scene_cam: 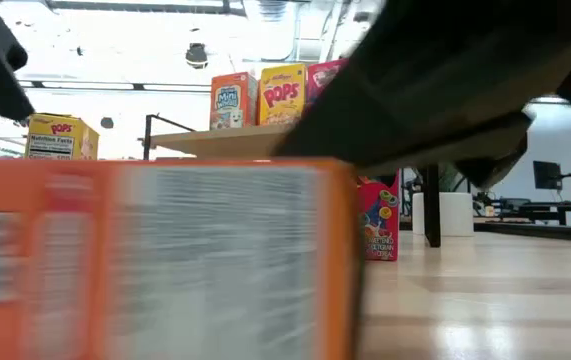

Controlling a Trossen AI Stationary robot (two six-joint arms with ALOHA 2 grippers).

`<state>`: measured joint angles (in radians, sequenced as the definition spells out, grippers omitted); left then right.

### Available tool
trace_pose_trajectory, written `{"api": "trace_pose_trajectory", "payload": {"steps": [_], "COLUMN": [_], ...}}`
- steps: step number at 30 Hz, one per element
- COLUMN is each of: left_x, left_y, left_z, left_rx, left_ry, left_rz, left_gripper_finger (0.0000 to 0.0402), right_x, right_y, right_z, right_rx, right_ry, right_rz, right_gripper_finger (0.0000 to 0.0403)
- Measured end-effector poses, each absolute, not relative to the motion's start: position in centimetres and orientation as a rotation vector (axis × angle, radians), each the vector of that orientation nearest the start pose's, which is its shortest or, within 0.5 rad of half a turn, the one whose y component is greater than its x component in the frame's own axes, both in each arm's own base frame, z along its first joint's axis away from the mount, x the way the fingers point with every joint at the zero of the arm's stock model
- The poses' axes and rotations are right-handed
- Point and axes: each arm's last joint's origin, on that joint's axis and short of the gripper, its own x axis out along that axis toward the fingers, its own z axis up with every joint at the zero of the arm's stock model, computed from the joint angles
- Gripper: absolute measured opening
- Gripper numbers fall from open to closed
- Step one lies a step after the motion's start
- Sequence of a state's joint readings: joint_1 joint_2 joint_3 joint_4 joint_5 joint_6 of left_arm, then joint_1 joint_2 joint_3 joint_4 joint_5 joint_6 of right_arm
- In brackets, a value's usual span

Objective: Stack cereal on shelf
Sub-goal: Put the orange cereal box on the shelf

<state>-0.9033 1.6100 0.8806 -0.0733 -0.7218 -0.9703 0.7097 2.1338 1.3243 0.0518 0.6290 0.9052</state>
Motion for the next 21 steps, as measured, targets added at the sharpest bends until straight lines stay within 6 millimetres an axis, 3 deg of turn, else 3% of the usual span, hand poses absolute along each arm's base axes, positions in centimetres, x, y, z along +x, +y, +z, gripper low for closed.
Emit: {"api": "trace_pose_trajectory", "payload": {"steps": [5, 9, 15, 19, 21], "left_x": [22.1, 23.7, 25.1, 25.5, 25.8], "left_y": [-23.4, -23.1, -22.9, -23.3, -23.6], "left_z": [19.0, 19.2, 17.0, 15.2, 14.5], "left_rx": [-0.312, -0.304, -0.259, -0.236, -0.247], "left_ry": [0.509, 0.458, 0.483, 0.500, 0.507], "left_rz": [0.070, 0.036, 0.058, 0.053, 0.039], "left_gripper_finger": [0.0330, 0.0291, 0.0165, 0.0052, 0.0015], "right_x": [33.8, 33.3, 32.1, 31.1, 30.6], "right_y": [26.3, 26.0, 26.6, 27.6, 28.2], "right_z": [14.4, 16.3, 18.9, 19.2, 19.2], "right_rx": [0.354, 0.344, 0.335, 0.346, 0.375], "right_ry": [0.580, 0.557, 0.488, 0.472, 0.469], "right_rz": [-0.264, -0.274, -0.266, -0.249, -0.239], "right_gripper_finger": [0.0037, 0.0041, 0.0018, 0.0010, 0.0015]}}
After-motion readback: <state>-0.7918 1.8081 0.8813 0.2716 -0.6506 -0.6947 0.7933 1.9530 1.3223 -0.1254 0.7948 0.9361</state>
